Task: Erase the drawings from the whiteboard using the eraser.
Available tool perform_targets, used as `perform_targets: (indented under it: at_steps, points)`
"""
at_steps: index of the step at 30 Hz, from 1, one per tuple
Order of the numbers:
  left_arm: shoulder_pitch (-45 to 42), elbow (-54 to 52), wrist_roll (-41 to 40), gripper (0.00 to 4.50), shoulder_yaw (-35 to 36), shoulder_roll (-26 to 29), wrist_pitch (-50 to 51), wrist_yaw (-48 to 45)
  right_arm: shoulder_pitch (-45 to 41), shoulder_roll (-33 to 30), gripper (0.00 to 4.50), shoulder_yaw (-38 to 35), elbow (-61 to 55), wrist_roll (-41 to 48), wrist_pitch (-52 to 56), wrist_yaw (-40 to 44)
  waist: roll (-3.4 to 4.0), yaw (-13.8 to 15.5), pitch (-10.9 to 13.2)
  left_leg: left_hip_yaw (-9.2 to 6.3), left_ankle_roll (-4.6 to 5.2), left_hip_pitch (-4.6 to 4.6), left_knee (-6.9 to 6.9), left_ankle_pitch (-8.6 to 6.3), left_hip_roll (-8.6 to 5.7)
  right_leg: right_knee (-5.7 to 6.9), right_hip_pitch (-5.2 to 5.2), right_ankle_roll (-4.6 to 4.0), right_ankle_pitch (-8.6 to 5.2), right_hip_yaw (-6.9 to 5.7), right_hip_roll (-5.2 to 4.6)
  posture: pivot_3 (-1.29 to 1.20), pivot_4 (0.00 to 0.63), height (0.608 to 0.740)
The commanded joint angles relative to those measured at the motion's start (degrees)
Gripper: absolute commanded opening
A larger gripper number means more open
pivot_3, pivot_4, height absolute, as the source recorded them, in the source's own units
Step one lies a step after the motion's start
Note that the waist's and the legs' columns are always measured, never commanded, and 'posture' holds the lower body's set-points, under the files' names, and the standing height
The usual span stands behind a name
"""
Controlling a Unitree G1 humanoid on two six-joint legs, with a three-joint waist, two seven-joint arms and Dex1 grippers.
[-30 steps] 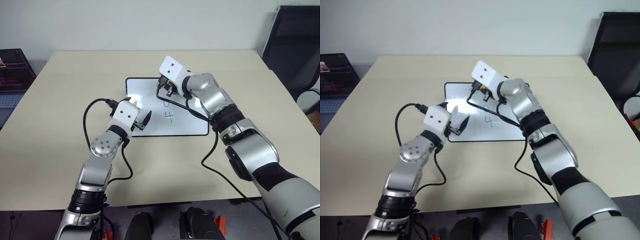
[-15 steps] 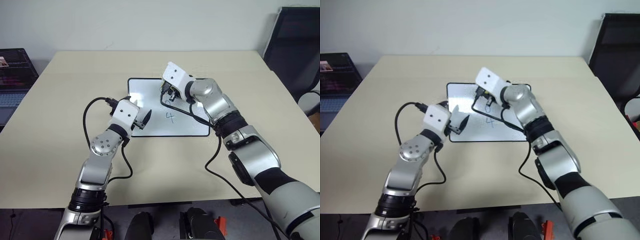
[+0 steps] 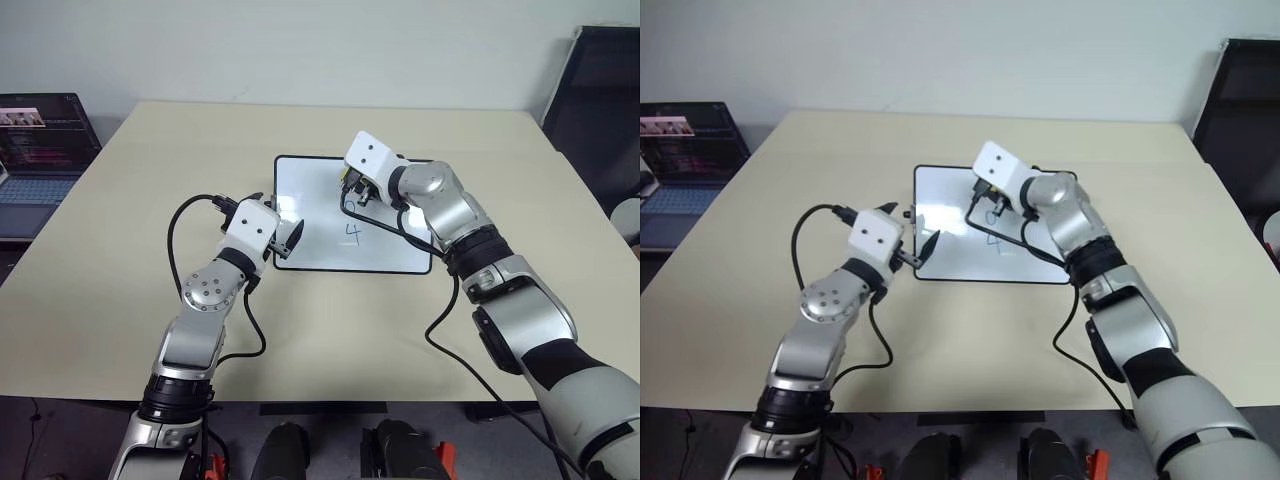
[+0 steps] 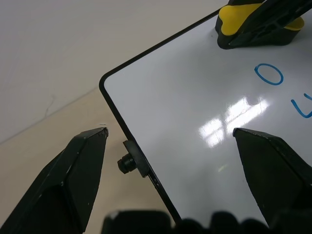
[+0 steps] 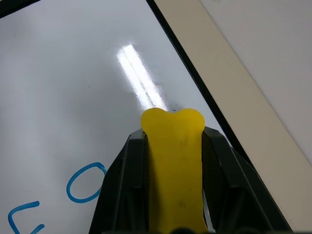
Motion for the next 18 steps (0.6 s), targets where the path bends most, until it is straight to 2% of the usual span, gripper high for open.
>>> perform_targets:
  at_steps: [1,12,18]
  points:
    - [-1.2,-0.8,0.2,4.5,0.0,-0.2,-1.6,-0.1,2.1,-3.0,1.1,-0.4,0.4,-1.0,3.2,0.0,0.0,0.3,0.0,0.0,0.0,0.0,0.0,0.0,0.0,0.0,0.0,0.0,0.0,0.0,0.0,0.0,0.15,0.74]
    - [-1.5,-0.3,0.0,4.5,-0.2,-0.2,-1.9,-0.4,7.5,-7.0,1.1,-0.8,-11.4,-0.5,9.7,2.8,-0.02,0.5,0.0,-0.02,0.0,-0.01,0.0,0.0,-0.01,-0.01,0.01,0.0,0.0,-0.03,-0.01,0.0,0.15,0.74]
    - [-2.2,0.2,0.0,4.5,-0.3,-0.2,-2.2,-1.0,8.7,-6.6,1.1,-2.6,-21.1,1.4,16.8,3.2,-0.02,0.4,0.0,0.0,0.0,-0.02,0.0,0.0,0.0,-0.01,-0.01,0.0,0.0,-0.03,0.0,0.0,0.15,0.74]
